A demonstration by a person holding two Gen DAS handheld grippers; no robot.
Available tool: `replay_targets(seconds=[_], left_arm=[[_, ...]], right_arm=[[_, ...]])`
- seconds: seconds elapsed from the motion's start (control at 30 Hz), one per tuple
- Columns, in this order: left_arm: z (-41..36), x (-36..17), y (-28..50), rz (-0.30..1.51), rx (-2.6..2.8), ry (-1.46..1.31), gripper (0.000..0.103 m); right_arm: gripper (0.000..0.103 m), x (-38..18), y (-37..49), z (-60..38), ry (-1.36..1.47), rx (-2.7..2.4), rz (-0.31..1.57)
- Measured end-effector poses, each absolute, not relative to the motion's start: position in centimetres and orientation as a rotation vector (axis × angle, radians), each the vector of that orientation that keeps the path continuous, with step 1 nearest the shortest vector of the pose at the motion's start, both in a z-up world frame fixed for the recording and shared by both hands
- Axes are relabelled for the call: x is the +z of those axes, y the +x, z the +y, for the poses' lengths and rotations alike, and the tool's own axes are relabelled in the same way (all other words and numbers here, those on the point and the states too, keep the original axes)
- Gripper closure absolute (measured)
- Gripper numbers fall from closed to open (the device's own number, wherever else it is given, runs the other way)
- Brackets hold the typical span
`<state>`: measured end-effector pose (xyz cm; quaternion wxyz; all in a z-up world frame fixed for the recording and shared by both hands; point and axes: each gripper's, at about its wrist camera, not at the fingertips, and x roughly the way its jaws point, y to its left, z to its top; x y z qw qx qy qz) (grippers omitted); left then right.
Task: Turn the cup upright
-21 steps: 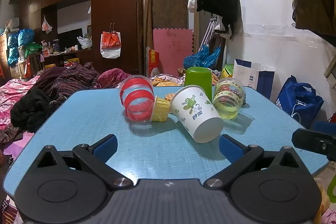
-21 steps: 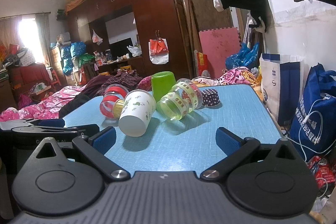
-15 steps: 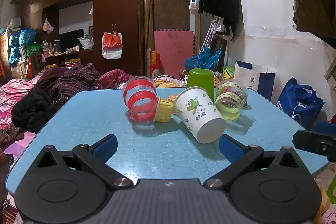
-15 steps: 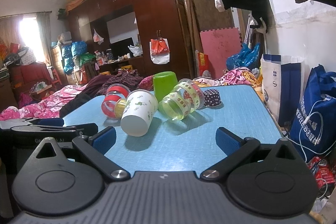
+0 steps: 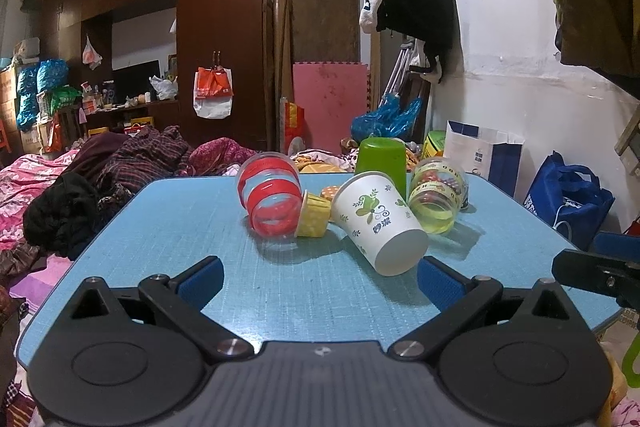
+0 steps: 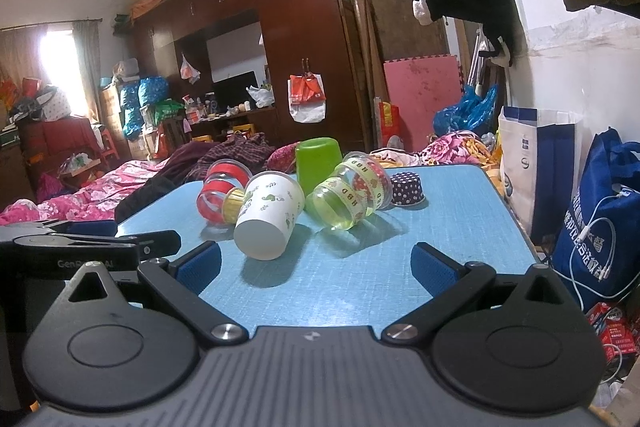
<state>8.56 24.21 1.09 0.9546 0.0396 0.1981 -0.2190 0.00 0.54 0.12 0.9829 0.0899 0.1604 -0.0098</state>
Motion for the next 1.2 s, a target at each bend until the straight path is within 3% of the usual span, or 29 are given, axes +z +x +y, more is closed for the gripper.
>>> replay_targets(seconds=[1.2], left_arm=[[24.23, 1.23, 8.67, 0.411, -0.454, 0.078, 0.0]], right_arm=[[0.001, 0.22, -0.03, 0.5, 0.182, -0.023, 0.33]])
